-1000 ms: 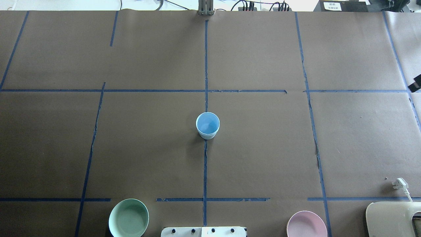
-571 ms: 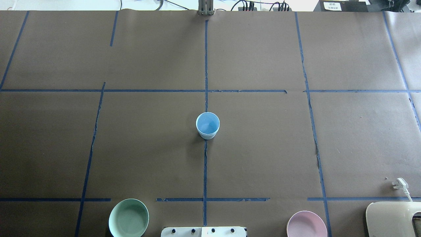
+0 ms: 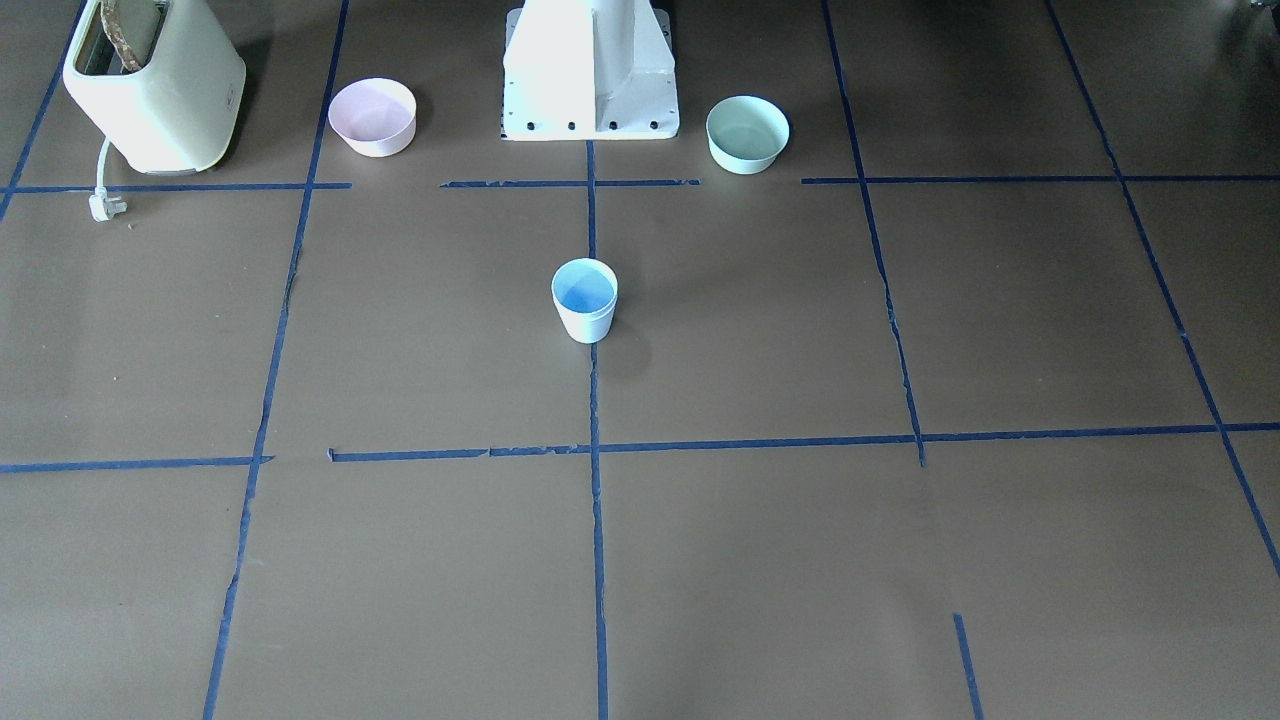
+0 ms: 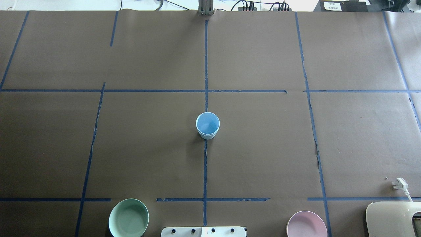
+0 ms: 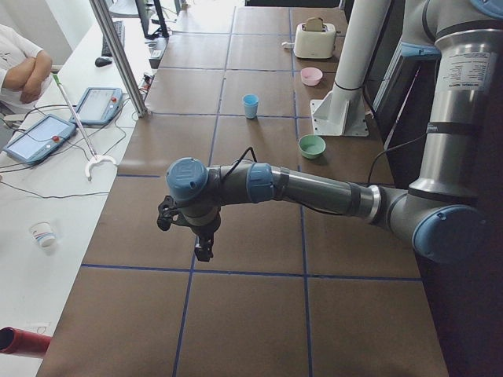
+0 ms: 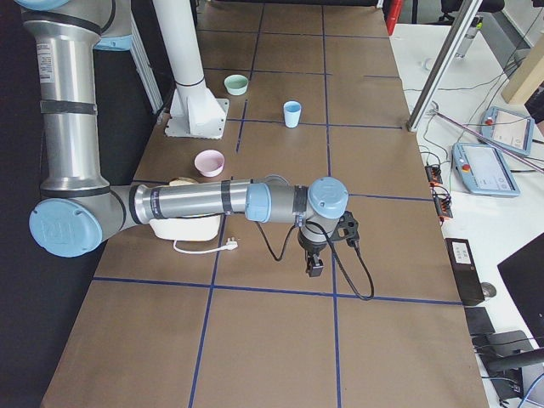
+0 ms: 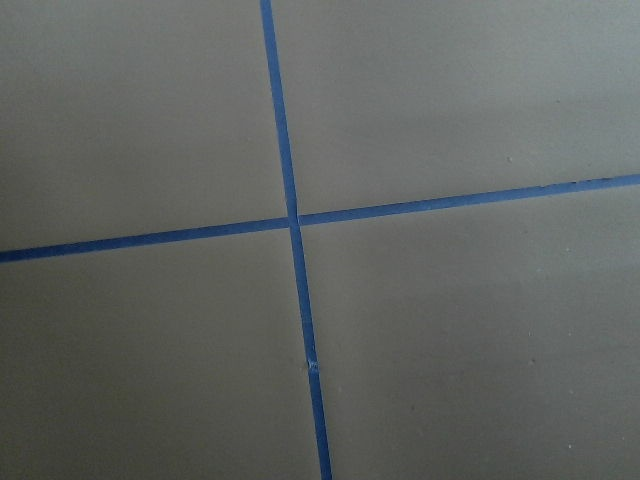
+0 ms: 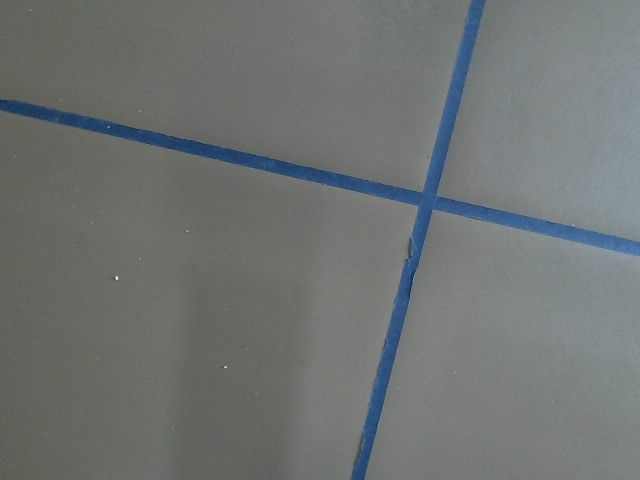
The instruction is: Stack blue cups with both arms
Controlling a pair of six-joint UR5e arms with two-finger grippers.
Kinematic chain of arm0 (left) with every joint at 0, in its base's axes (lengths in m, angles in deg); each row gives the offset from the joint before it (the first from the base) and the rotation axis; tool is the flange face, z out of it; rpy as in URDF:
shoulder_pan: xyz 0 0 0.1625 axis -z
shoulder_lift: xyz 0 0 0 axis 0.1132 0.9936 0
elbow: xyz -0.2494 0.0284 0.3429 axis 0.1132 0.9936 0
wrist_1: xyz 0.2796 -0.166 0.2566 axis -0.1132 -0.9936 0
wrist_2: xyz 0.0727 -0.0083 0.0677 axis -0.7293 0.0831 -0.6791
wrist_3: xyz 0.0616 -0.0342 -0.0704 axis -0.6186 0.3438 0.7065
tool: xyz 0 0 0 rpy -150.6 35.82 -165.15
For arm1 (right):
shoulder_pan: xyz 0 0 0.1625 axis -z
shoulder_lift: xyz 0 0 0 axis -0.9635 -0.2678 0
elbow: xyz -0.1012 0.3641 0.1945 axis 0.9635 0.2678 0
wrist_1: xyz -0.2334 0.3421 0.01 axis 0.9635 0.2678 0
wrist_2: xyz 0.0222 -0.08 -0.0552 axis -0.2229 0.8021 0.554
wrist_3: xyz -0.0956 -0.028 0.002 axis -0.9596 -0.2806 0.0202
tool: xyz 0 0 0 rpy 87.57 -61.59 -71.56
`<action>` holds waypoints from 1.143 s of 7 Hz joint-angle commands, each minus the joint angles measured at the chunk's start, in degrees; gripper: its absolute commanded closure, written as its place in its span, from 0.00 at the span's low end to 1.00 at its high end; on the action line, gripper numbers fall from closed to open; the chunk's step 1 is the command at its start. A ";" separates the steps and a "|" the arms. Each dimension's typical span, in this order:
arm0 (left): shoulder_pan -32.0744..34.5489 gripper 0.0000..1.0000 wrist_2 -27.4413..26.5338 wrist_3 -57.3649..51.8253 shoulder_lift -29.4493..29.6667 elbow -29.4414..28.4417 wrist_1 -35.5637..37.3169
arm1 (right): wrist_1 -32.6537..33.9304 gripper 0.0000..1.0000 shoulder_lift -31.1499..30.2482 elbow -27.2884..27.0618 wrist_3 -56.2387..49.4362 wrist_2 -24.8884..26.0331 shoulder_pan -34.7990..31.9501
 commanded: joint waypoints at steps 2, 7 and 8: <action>0.30 0.00 -0.51 0.73 -4.76 -0.05 -6.37 | -2.88 0.00 0.33 3.75 -0.19 1.25 -0.11; 0.04 0.00 -0.42 1.09 -4.32 -4.71 -9.01 | -2.88 0.00 5.58 10.86 0.60 2.21 0.42; 0.12 0.00 -0.59 0.83 -4.41 -4.01 -9.54 | -2.97 0.00 5.34 10.78 0.60 2.39 0.42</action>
